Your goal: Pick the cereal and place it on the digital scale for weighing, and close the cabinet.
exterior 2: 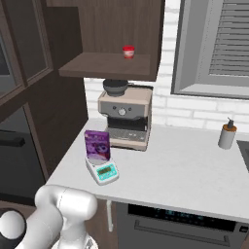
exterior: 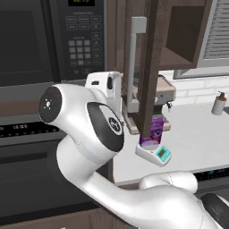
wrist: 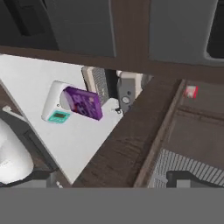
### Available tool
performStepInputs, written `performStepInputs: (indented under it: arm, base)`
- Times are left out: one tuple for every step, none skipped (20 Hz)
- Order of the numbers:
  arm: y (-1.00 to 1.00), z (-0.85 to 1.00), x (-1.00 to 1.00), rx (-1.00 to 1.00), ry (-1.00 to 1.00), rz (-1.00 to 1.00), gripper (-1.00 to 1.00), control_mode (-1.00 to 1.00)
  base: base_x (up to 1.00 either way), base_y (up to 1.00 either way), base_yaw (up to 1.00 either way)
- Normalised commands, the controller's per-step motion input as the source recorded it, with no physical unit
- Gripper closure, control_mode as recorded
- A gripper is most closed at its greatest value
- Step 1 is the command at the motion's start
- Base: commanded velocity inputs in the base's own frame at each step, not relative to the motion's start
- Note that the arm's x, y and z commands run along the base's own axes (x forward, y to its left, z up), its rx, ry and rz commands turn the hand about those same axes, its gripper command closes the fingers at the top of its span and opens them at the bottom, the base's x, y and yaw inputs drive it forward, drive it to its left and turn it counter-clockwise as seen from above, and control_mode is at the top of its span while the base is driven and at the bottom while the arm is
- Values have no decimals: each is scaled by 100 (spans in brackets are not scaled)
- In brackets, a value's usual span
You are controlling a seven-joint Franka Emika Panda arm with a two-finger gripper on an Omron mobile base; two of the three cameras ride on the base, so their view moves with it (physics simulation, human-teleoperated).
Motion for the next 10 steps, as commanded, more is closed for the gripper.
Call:
performStepInputs:
  arm:
    - [-66, 21, 0, 0, 0, 0, -100, -100]
    - [-71, 15, 6, 0, 0, 0, -100, -100]
    - [-81, 14, 4, 0, 0, 0, -100, -100]
    - [-96, 10, 16, 1, 0, 0, -100, -100]
    - [-100, 9, 14, 3, 0, 0, -100, -100]
    - [-100, 6, 18, 3, 0, 0, -100, -100]
    - [-100, 3, 14, 5, 0, 0, -100, -100]
    - [-100, 1, 18, 5, 0, 0, -100, -100]
    - [-100, 0, 21, 6, 0, 0, -100, -100]
    - [-100, 0, 31, 7, 0, 0, -100, -100]
  base:
    - [0, 0, 0]
    - [0, 0, 0]
    - [0, 0, 0]
    - [0, 0, 0]
    - [0, 0, 0]
    - [0, 0, 0]
    - [0, 0, 0]
    - [0, 0, 0]
    - [0, 0, 0]
    - [0, 0, 0]
